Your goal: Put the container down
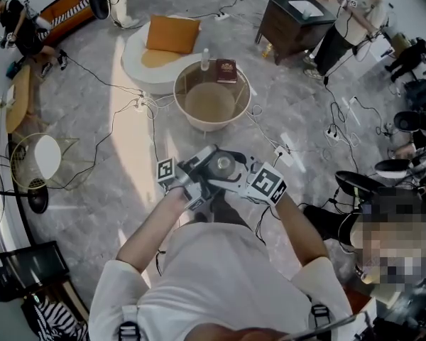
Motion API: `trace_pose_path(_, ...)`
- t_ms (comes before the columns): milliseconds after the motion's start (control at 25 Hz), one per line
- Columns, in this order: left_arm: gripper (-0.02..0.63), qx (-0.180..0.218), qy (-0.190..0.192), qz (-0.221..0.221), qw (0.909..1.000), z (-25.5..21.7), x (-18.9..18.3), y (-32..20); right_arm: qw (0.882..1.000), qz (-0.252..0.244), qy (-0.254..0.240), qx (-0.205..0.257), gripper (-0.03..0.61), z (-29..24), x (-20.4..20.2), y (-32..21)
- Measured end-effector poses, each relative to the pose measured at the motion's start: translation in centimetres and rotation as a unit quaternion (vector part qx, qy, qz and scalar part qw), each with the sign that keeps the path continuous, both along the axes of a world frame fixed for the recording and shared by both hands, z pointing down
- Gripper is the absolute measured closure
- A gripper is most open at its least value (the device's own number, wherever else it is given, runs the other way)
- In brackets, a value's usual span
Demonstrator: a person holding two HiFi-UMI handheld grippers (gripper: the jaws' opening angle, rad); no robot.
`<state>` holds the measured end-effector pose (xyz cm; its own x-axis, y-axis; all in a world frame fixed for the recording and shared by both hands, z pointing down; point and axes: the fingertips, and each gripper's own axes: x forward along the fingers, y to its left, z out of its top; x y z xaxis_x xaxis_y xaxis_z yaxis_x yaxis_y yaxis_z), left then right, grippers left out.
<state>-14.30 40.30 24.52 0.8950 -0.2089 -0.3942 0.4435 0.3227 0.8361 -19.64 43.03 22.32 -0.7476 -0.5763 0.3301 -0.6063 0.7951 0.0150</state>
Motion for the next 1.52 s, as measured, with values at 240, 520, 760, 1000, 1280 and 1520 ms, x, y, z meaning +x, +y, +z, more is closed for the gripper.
trace_pose_path(240,0.347,-0.006,-0.004,-0.005,1.0000,0.8,2.2,-2.9,1.000,-0.004,-0.001,-0.010,0.241,0.6,2.2,-2.8)
trace_pose_path(520,0.346,-0.009,-0.007,-0.016,0.9998,1.6,5.6,-7.9,1.000,-0.016,-0.010,-0.017,0.241,0.9,5.3,-7.7)
trace_pose_path(760,0.345,-0.013,-0.009,-0.030,0.9994,2.3,8.1,-11.8,0.999,-0.029,-0.010,-0.020,0.241,1.5,8.0,-11.5)
trace_pose_path(1000,0.347,-0.011,-0.014,-0.042,0.9990,2.4,10.5,-15.3,0.999,-0.038,-0.011,-0.022,0.241,1.7,10.5,-14.9)
trace_pose_path(1280,0.346,-0.006,-0.023,-0.053,0.9983,2.6,14.8,-19.3,0.999,-0.050,-0.010,-0.020,0.241,1.9,14.9,-18.8)
trace_pose_path(1520,0.347,-0.005,-0.022,-0.064,0.9977,2.4,17.3,-21.0,0.998,-0.059,-0.012,-0.016,0.241,1.8,17.5,-20.3)
